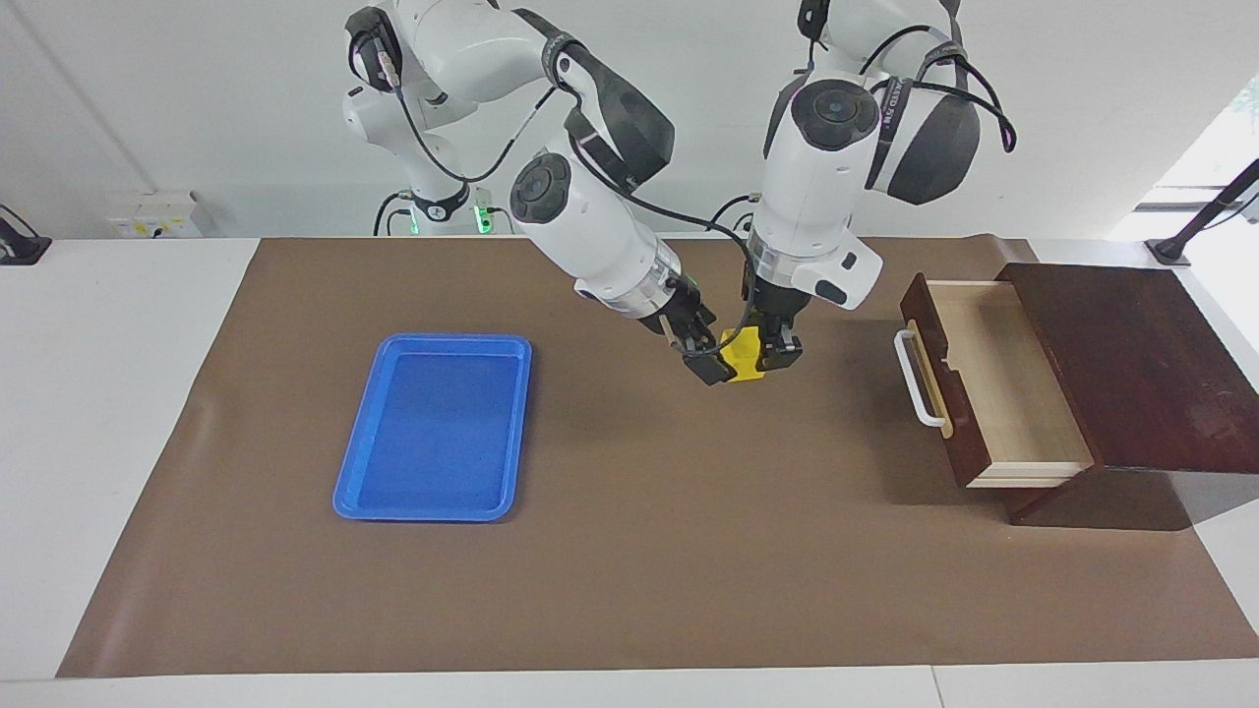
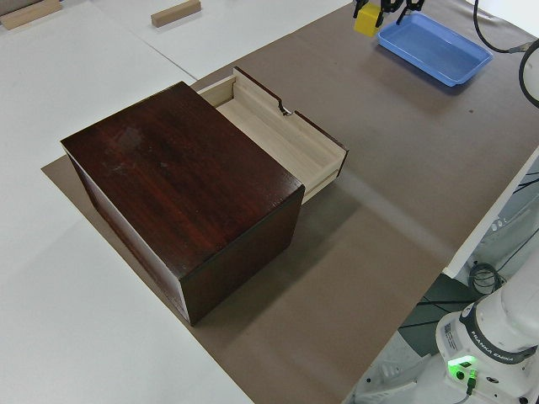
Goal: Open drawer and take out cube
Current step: 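Close the right gripper on the yellow cube beside the left gripper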
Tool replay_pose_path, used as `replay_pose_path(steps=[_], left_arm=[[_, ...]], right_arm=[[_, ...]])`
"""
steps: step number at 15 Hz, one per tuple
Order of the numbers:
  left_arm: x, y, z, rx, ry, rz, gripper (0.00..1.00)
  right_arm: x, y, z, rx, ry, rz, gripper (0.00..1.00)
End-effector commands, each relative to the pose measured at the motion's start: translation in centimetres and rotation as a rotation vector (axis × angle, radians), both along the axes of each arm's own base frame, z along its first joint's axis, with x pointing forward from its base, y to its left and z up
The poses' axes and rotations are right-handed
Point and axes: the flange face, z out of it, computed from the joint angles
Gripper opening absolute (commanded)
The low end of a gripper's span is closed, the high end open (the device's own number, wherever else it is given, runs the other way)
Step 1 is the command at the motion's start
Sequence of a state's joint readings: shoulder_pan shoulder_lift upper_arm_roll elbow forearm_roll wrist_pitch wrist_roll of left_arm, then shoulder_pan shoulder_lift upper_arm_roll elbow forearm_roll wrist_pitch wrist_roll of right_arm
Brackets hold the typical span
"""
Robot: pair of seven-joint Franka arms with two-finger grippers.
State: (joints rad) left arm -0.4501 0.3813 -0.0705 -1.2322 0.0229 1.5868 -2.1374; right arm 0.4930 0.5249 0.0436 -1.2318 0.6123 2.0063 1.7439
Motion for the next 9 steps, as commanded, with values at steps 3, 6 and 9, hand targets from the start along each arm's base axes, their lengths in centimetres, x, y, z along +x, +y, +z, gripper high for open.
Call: replay_pose_path(steps=[3,6,9], left_arm=[[0.2,0.0,0.1,0.0,-0.011,0.011,0.0],[0.1,-0.1,0.1,0.0,-0.01,0.009,0.0],[0.1,-0.1,0.1,0.001,-0.008,0.009,0.0]], right_arm=[[0.7,-0.5,-0.2,0.08,-0.018,0.016,1.0],[0.3,-0.5,-0.6,0.075,-0.024,0.03,1.0],[-0.2,-1.0,-1.8,0.081,-0.036,0.041,1.0]])
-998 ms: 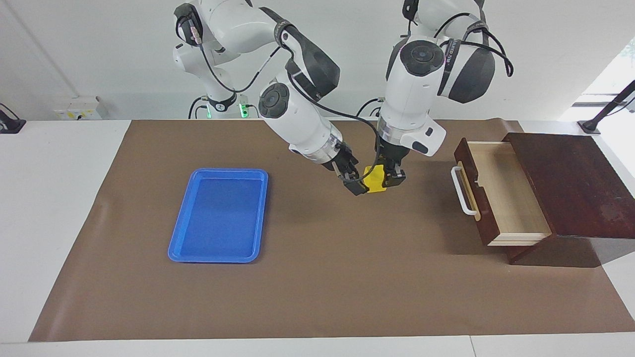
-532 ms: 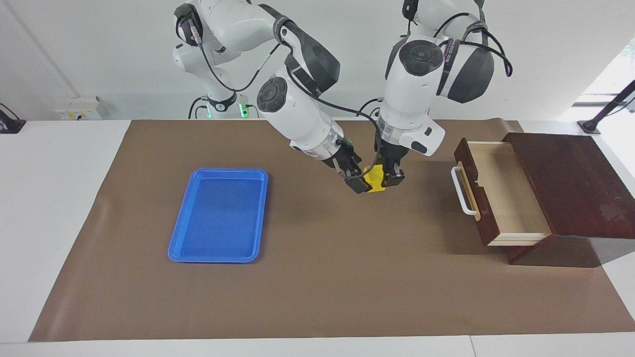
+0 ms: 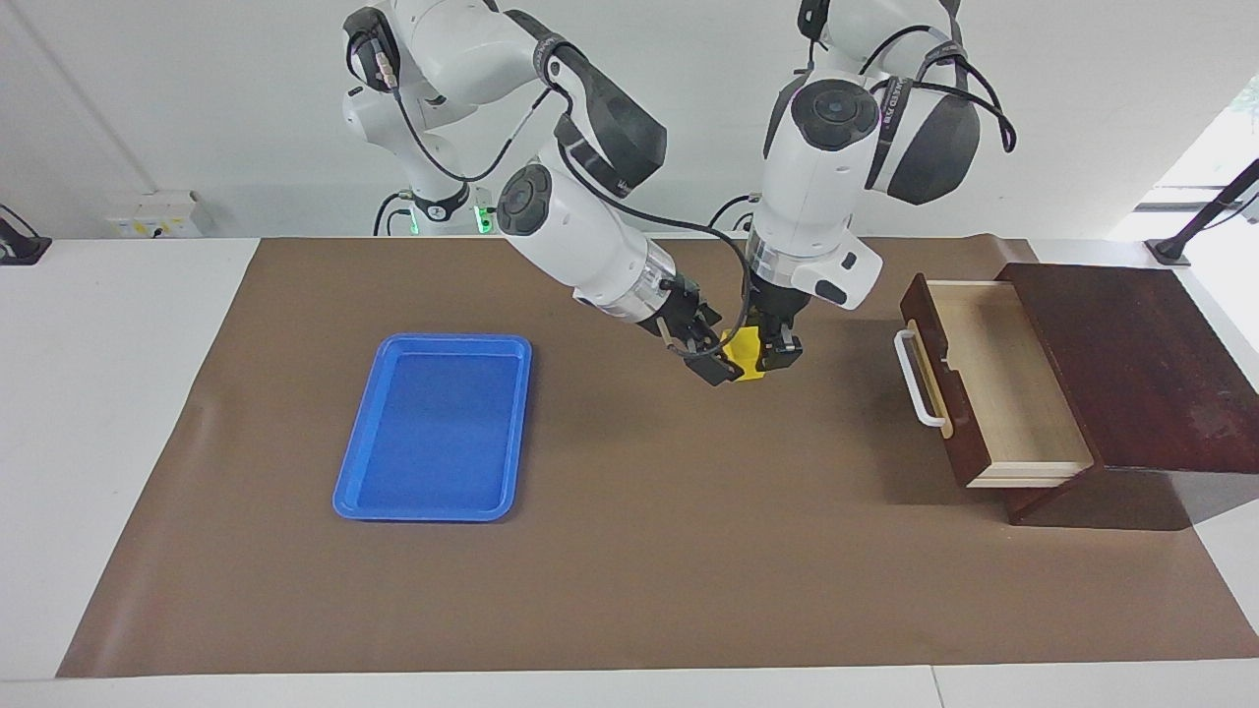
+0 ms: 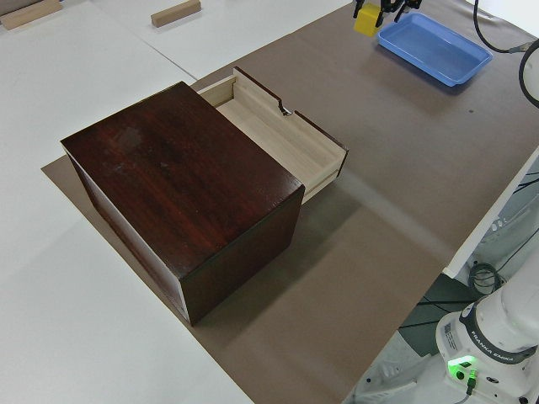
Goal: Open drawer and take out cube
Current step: 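Close the right gripper on the yellow cube beside the left gripper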
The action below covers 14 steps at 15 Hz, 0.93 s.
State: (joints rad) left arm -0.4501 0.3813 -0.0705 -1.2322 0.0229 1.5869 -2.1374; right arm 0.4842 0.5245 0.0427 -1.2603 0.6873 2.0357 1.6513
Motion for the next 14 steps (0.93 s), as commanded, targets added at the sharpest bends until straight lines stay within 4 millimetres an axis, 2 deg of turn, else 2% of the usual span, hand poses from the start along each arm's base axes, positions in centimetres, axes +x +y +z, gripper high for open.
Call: replay_pose_path(steps=[1,6,10,14], left_arm=[[0.1,-0.1,0.1,0.001,-0.008,0.011,0.0],[0.1,-0.2,0.1,0.0,-0.01,0.008,0.0],[0.2,-0.1,0.1,-0.001,-0.011,0.011,0.0],[0.1,-0.2,-0.1,-0.001,-0.011,0.009,0.0]], right_arm=[[-0.7,-0.8,-1.2,0.031,-0.02,0.006,1.0],[0.6,-2.8,-0.2,0.134,0.009,-0.066,1.0],[-0.1,-2.1,-0.2,0.132,0.008,-0.05,1.0],[-1.6,-1.5,-1.5,0.115,-0.008,-0.033,1.0]])
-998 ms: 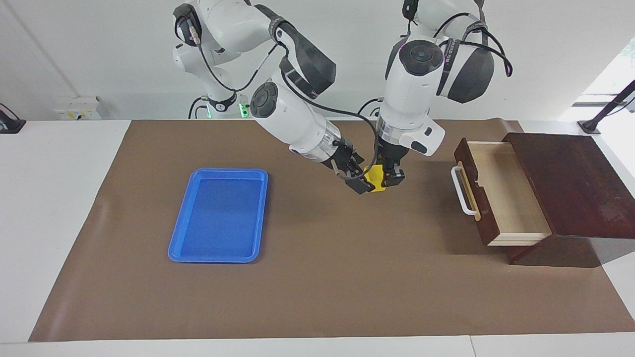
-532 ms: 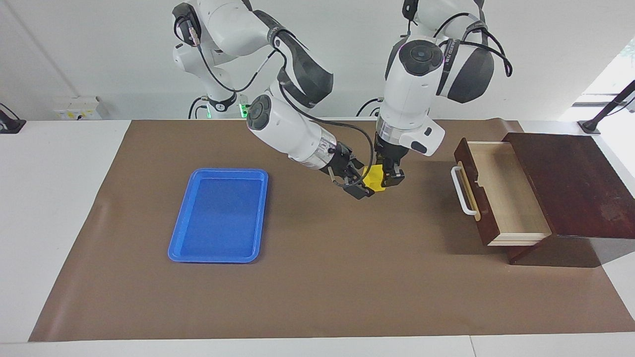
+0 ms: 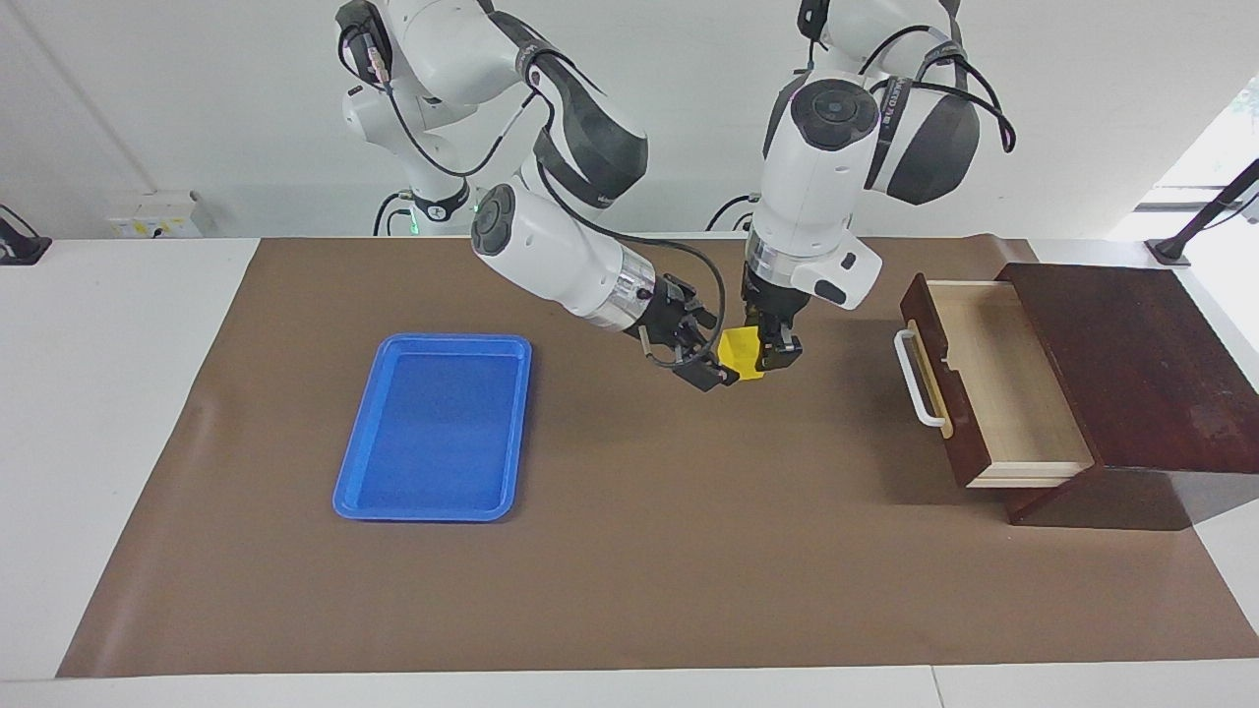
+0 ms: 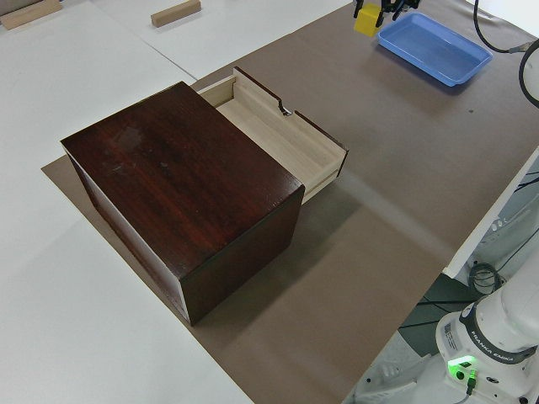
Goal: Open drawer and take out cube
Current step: 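Close the right gripper on the yellow cube beside the left gripper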
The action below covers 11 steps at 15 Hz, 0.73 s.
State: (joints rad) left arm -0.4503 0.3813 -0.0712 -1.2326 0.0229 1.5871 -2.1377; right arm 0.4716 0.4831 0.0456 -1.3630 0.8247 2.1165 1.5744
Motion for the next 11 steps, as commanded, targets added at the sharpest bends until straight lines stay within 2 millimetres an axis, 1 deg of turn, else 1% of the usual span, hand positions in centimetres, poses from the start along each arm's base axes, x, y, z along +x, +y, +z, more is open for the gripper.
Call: replay_pose_path(steps=[1,2,3,5,11], left_arm=[[0.2,-0.1,-0.1,-0.001,-0.011,0.011,0.0],[0.2,0.0,-0.1,0.0,-0.011,0.013,0.0],[0.2,-0.1,-0.1,-0.001,-0.013,0.011,0.0],[0.1,-0.2,-0.1,-0.001,-0.011,0.01,0.0],[0.2,-0.2,0.0,-0.003,-0.015,0.01,0.0]], right_arm=[[-1.6,-0.3,-0.5,0.011,-0.016,0.008,1.0],[-1.6,-0.2,-0.5,0.012,-0.014,0.006,1.0],[-2.0,0.4,-0.4,0.014,-0.023,0.007,1.0],[-2.0,0.6,-0.3,0.024,-0.027,-0.005,1.0],[-2.0,0.7,-0.2,0.029,-0.021,-0.011,1.0]])
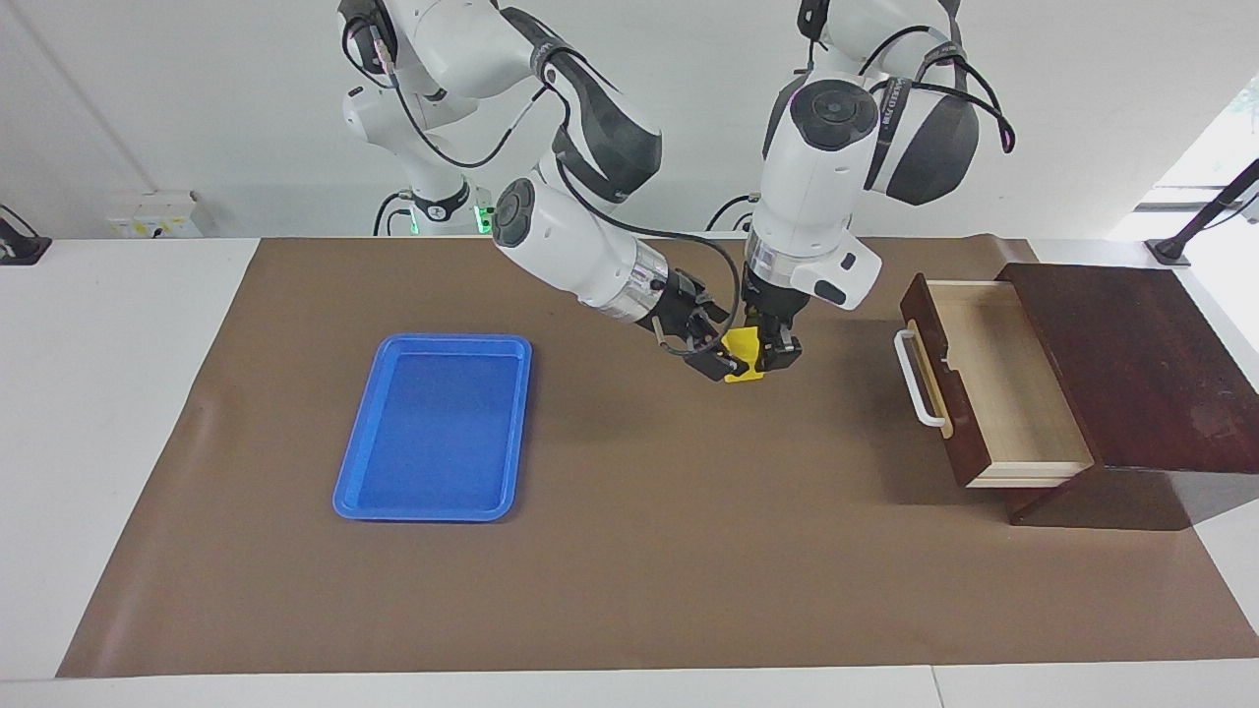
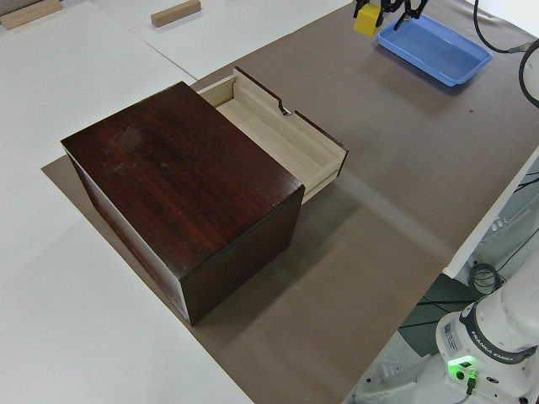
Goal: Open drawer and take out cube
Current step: 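Close the right gripper on the yellow cube beside the left gripper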
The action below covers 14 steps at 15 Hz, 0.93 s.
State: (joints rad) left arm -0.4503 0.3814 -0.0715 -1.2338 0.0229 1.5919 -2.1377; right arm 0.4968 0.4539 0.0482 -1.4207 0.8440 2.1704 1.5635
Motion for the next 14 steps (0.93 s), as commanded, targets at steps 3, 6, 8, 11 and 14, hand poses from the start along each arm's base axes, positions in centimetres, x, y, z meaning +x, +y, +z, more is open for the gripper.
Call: replay_pose_path(steps=[3,6,8,11,14], left_arm=[[0.14,-0.07,0.1,-0.001,-0.014,0.012,0.0],[0.05,-0.11,-0.15,0.002,-0.01,0.01,0.0],[0.11,-0.05,-0.27,0.002,-0.011,0.011,0.0],[0.1,-0.03,-0.28,0.004,-0.01,0.011,0.0],[0.09,0.0,-0.24,0.007,-0.009,0.009,0.0]], right_arm=[[-0.8,-0.02,0.16,0.02,0.005,-0.017,0.58],[-0.65,0.07,0.25,0.021,-0.001,-0.045,0.0],[-0.58,0.05,0.36,0.021,-0.014,-0.043,0.0],[-0.64,0.25,0.61,0.025,-0.018,-0.042,0.0],[-0.54,0.19,0.67,0.027,-0.019,-0.044,0.0]])
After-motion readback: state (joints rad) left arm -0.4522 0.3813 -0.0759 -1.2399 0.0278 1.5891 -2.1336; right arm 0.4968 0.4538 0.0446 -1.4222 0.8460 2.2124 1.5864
